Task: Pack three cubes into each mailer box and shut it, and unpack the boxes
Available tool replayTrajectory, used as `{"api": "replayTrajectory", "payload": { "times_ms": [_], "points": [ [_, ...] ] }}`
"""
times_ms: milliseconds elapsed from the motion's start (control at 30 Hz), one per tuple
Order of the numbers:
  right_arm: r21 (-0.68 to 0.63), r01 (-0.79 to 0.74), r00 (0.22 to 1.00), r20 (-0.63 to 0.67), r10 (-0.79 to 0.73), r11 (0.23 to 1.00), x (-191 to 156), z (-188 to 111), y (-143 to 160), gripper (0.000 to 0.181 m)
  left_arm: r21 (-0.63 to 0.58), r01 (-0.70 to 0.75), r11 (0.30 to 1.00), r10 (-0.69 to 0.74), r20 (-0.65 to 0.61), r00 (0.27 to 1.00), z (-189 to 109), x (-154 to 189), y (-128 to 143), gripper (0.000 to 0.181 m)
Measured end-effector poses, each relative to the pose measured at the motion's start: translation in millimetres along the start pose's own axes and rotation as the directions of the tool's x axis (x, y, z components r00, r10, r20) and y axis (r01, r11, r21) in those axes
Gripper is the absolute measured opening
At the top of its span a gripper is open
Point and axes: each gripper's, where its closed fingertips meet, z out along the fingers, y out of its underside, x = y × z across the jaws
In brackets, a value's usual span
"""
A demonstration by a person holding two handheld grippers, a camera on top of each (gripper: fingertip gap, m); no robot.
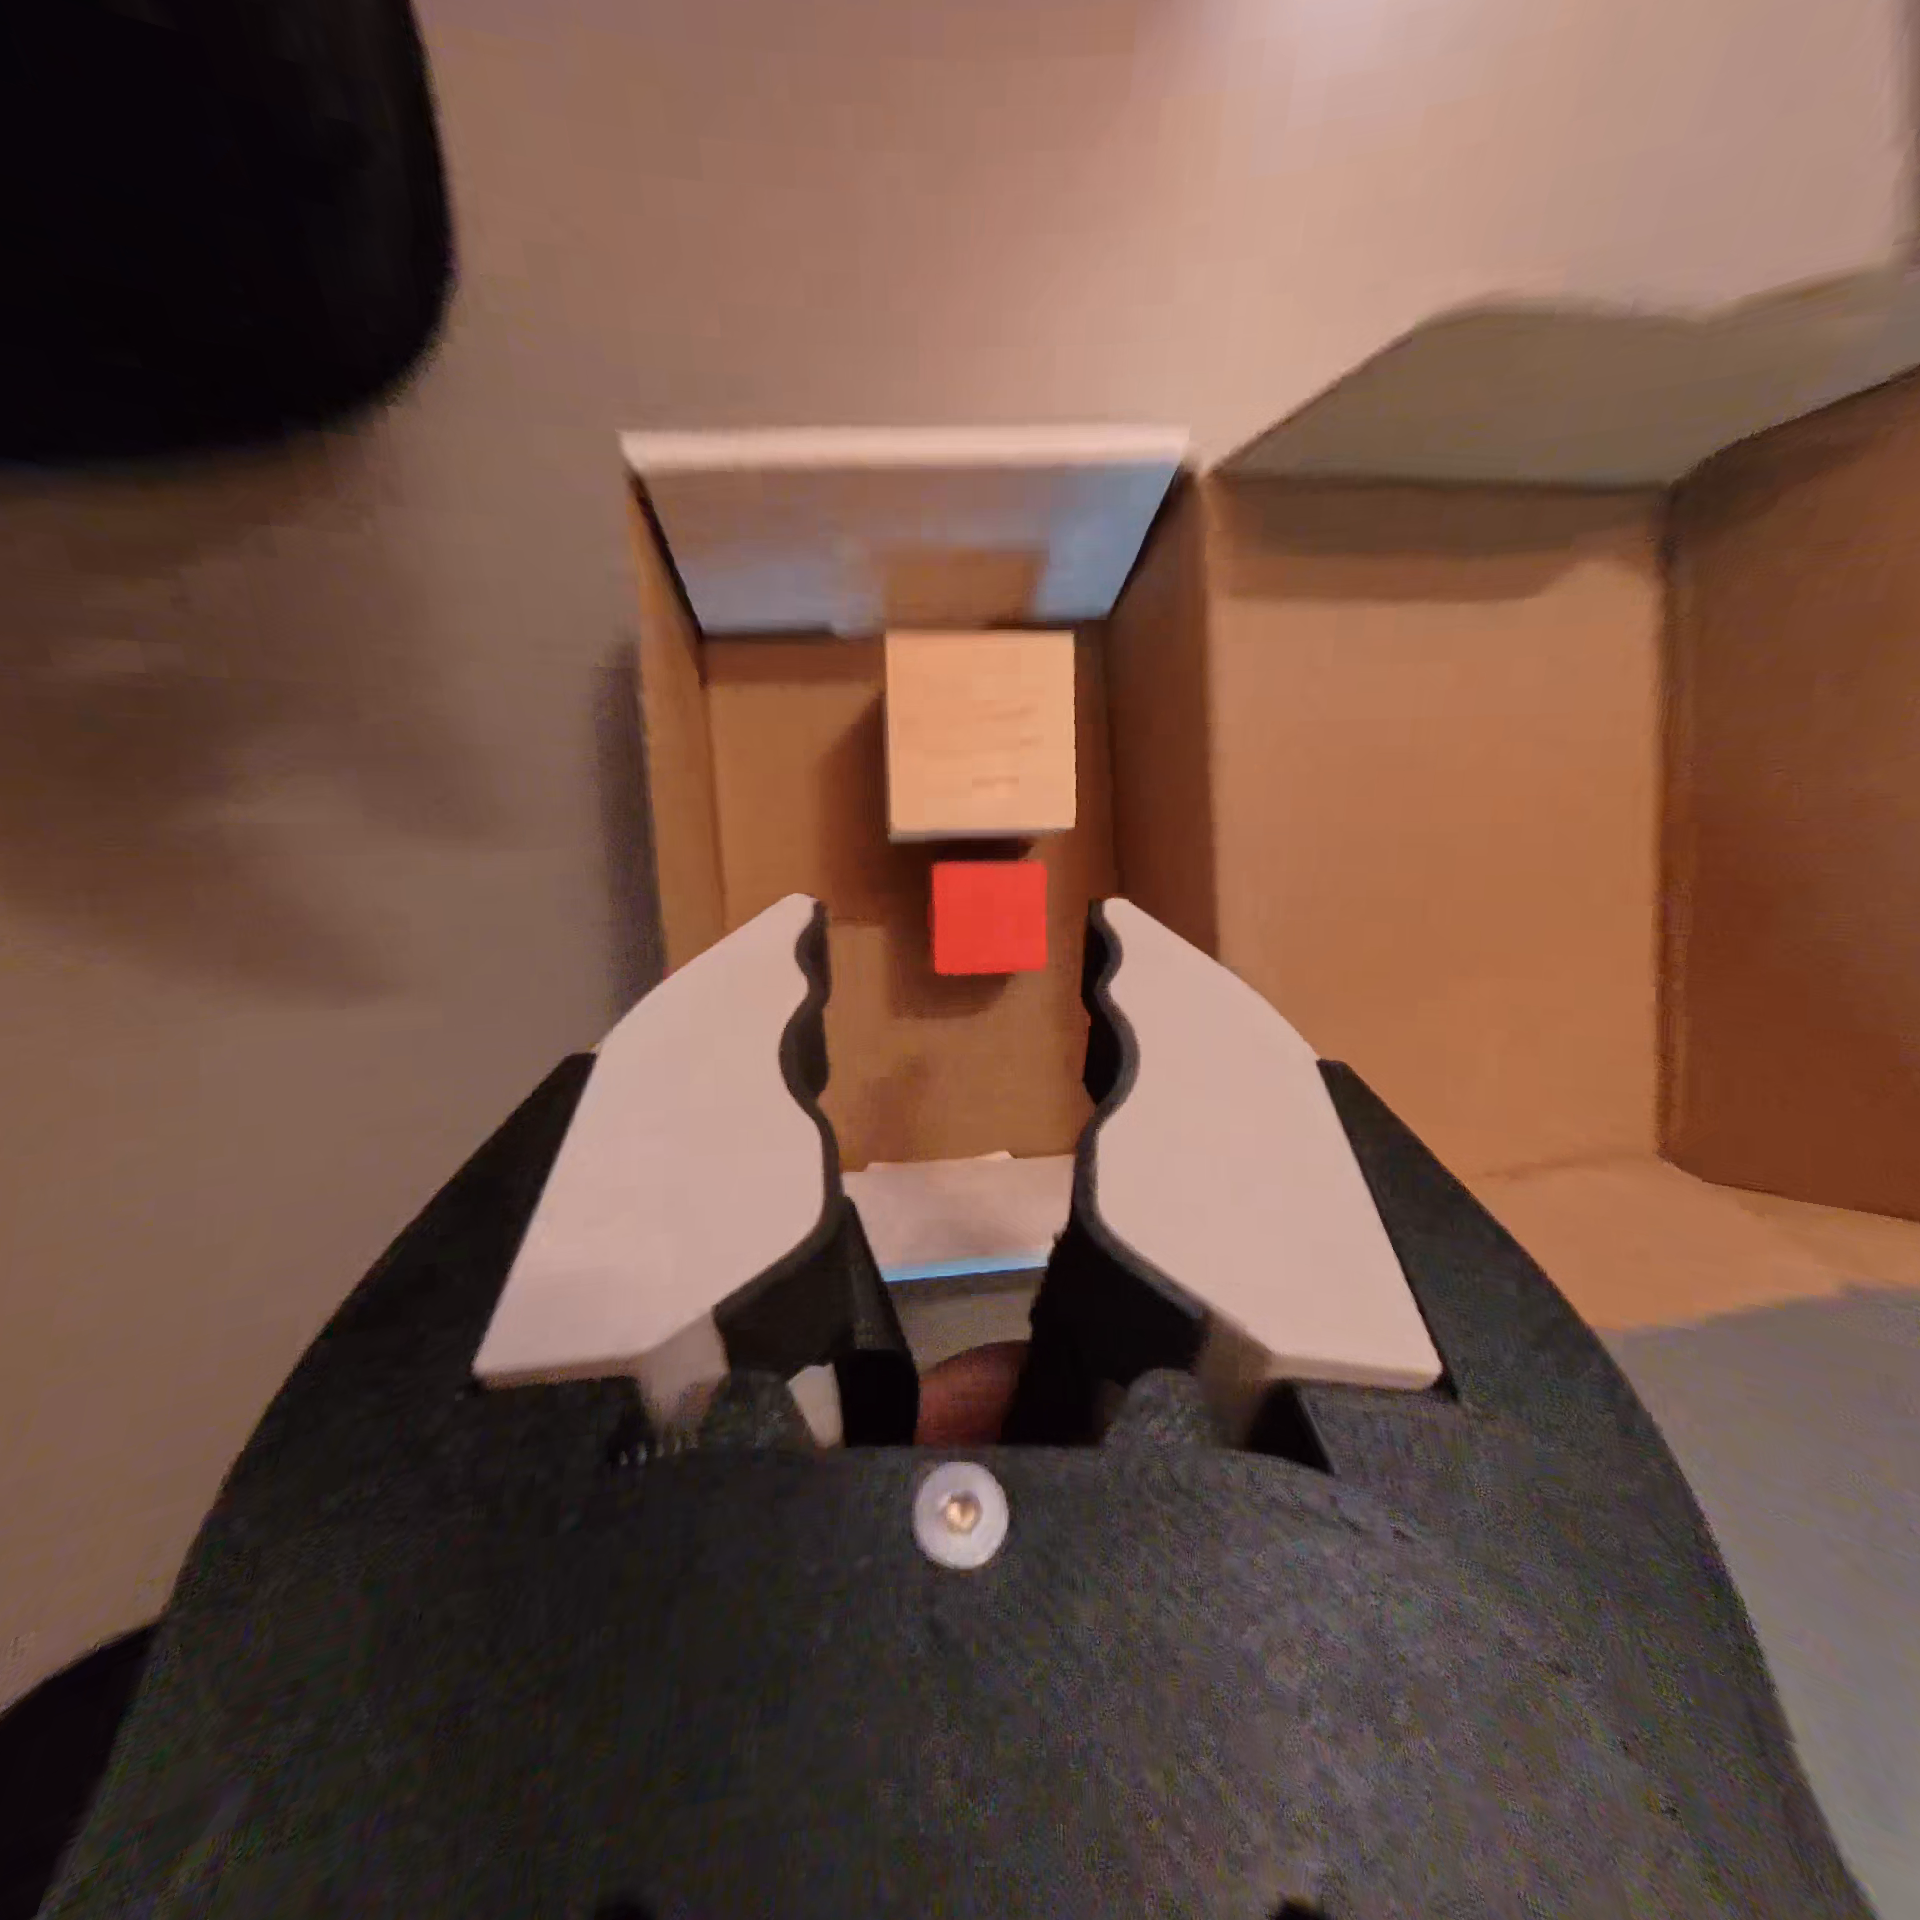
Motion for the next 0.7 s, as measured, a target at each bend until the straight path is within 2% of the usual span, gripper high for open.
{"api": "replayTrajectory", "payload": {
  "times_ms": [33, 133, 233, 367, 467, 533, 633, 700],
  "points": [
    [0.097, -0.006, 1.000, -0.020, 0.008, 0.995, -3.0, -11.2, -8.9, 0.049, -0.003, -0.002, 1.000, 0.002, -0.002, 1.000, 0.2, 0.5, 0.3, 0.036],
    [0.362, -0.077, 0.994, -0.040, 0.098, 0.929, -18.0, -45.3, -18.9, 0.048, -0.025, -0.027, 0.999, 0.027, -0.004, 1.000, 1.1, 3.1, 2.4, 0.036],
    [0.505, -0.129, 0.979, -0.072, 0.191, 0.854, -30.4, -65.7, 0.8, 0.049, -0.051, -0.070, 0.996, 0.068, -0.036, 0.997, 3.1, 12.9, 4.0, 0.036],
    [0.736, -0.115, 0.975, -0.045, 0.217, 0.667, -47.6, -75.9, 17.0, 0.048, -0.126, -0.138, 0.982, 0.134, -0.043, 0.990, 6.1, 20.2, 13.6, 0.036],
    [0.806, -0.097, 0.977, -0.036, 0.212, 0.584, -54.1, -90.0, 14.5, 0.047, -0.196, -0.217, 0.956, 0.210, -0.057, 0.976, 2.5, 26.7, 18.6, 0.037],
    [0.816, -0.076, 0.976, -0.055, 0.209, 0.573, -53.6, -94.6, 15.4, 0.047, -0.206, -0.237, 0.949, 0.222, -0.097, 0.970, -8.1, 36.5, 13.5, 0.038],
    [0.810, -0.093, 0.970, -0.058, 0.237, 0.579, -48.2, -94.4, 20.6, 0.047, -0.245, -0.236, 0.940, 0.208, -0.132, 0.969, -41.9, 38.4, 2.9, 0.039],
    [0.815, -0.116, 0.968, -0.034, 0.247, 0.568, -47.7, -93.6, 20.0, 0.047, -0.326, -0.274, 0.905, 0.245, -0.128, 0.961, -75.2, 22.1, -2.4, 0.038]
  ]
}}
